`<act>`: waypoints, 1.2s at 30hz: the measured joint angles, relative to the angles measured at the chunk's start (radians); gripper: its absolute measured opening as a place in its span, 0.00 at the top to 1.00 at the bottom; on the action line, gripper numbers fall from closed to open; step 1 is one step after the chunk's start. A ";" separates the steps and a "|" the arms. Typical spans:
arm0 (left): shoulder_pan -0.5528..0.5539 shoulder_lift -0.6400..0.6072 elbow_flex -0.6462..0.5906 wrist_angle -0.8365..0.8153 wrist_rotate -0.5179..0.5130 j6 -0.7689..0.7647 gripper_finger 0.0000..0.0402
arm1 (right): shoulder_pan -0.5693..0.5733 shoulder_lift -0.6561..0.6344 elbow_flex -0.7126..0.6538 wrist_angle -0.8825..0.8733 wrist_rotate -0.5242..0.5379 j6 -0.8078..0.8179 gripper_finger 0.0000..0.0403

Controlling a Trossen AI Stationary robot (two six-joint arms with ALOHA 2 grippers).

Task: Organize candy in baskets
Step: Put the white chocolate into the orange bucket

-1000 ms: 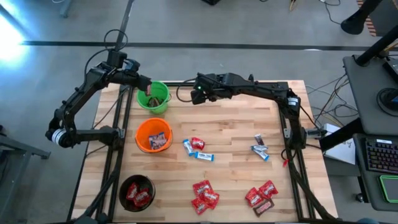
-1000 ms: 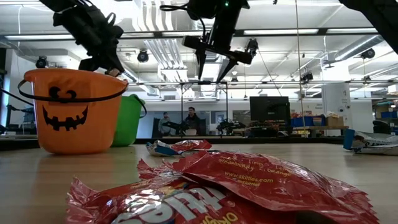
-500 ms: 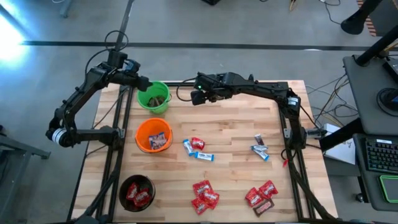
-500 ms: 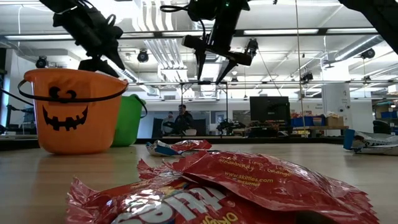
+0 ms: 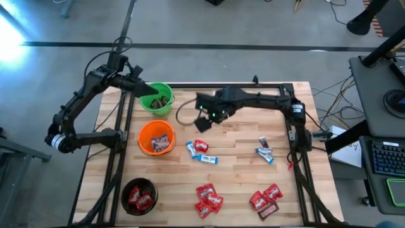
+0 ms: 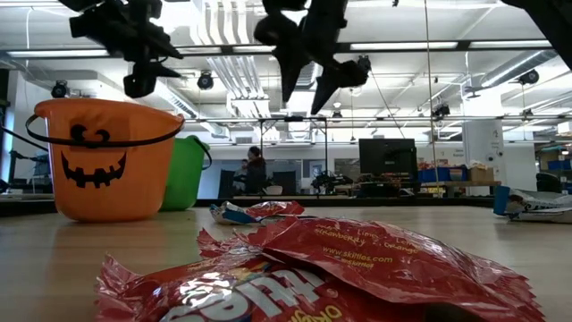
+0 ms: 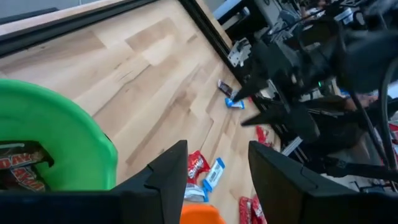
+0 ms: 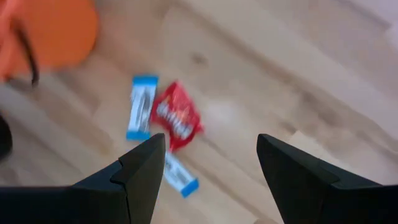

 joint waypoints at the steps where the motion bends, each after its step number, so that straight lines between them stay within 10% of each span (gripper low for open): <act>1: 0.000 -0.010 0.000 -0.003 0.000 0.000 0.63 | 0.020 0.000 -0.001 0.000 0.000 -0.013 0.39; 18: 0.000 -0.183 0.000 0.000 0.000 -0.076 0.63 | 0.208 0.002 -0.146 0.045 -0.040 0.389 0.39; 28: 0.000 -0.279 0.000 0.000 -0.001 -0.148 0.63 | 0.264 0.002 -0.263 0.085 -0.038 -0.207 0.39; 36: 0.000 -0.359 0.000 0.000 -0.022 -0.231 0.63 | 0.259 0.002 -0.347 0.189 -0.042 -0.217 0.39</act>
